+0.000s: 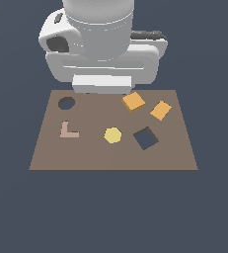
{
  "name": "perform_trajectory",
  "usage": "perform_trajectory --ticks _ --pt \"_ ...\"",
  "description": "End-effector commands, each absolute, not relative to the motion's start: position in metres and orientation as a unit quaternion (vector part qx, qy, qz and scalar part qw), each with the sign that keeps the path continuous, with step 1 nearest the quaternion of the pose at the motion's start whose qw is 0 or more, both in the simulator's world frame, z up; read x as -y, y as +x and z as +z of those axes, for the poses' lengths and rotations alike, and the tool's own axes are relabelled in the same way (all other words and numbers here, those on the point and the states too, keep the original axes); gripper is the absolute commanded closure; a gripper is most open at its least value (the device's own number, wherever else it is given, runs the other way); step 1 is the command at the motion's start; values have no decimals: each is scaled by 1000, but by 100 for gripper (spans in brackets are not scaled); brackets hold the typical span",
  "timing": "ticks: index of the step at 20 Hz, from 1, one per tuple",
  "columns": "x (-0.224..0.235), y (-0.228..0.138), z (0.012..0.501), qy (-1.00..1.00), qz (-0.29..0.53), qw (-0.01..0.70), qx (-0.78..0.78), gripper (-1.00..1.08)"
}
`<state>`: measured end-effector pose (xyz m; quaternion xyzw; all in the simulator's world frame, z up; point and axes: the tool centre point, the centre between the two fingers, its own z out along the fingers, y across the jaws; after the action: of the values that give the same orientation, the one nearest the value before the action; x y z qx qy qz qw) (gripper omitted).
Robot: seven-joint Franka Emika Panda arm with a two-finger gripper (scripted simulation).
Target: Insert a designated object into the corresponding slot on a board.
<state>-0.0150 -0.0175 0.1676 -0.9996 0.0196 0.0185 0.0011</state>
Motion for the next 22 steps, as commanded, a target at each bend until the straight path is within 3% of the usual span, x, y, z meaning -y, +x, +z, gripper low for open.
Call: perform_trajectory --ticks 1,11,22 --pt "17 -15 168 -1000 18 1 -20 -92" --pt "-2 -24 147 -999 15 1 30 -92" --pt "-52 -60 84 -984 5 2 176 -92"
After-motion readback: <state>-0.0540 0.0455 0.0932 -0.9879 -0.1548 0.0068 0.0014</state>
